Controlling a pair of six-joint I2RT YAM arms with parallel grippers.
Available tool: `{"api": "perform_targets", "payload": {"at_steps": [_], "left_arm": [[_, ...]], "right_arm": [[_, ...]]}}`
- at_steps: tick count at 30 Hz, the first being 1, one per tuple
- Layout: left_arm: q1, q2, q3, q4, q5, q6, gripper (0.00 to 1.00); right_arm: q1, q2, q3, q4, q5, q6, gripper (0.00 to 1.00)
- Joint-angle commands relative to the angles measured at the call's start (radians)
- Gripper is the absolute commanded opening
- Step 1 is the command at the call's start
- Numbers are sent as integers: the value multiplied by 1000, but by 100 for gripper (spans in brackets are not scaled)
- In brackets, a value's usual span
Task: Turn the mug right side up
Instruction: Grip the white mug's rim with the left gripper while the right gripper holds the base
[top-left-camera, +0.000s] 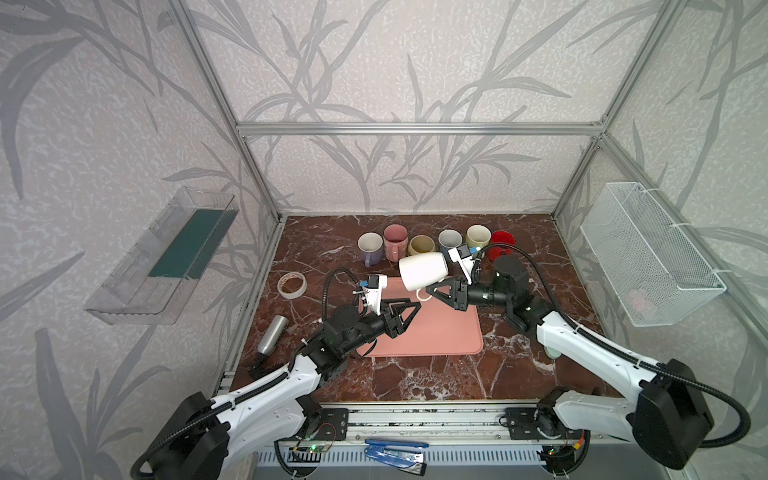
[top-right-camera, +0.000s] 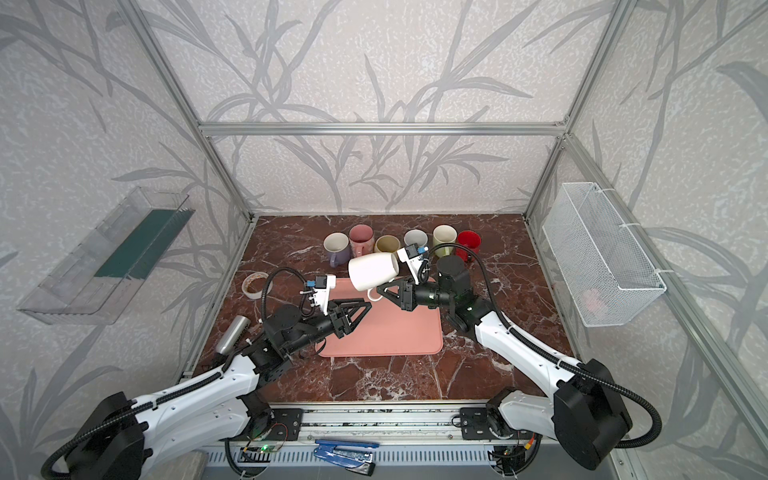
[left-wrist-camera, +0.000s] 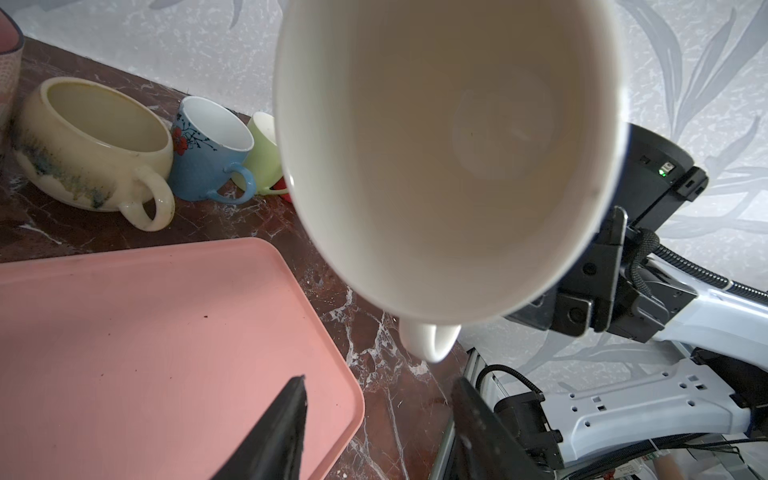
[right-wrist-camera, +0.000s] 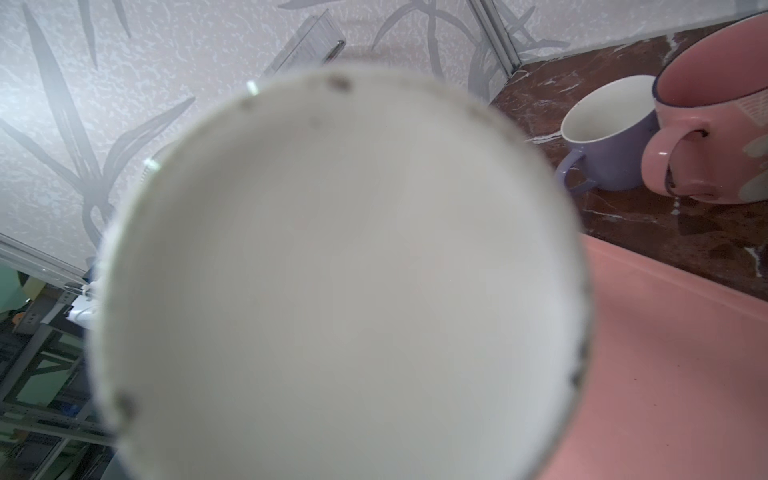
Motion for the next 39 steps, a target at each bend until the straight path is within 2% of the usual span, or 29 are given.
{"api": "perform_targets", "payload": {"at_steps": [1, 9, 20, 27, 39], "left_arm": [[6, -10, 25, 45, 23, 2, 54], [6, 7, 60, 61, 46, 9, 52], [4, 7, 67, 115, 60, 12, 51], [4, 28, 82, 135, 71, 12, 40], [4, 74, 109, 181, 117, -9, 34]], "right_arm": [[-4, -24, -1, 183, -93, 52, 0], [-3, 12, -32, 305, -150, 120, 0], [-4, 32, -57, 375, -188, 153, 0], [-4, 71, -81, 519, -258, 217, 0], [0, 134, -96, 613, -311, 263, 0]]}}
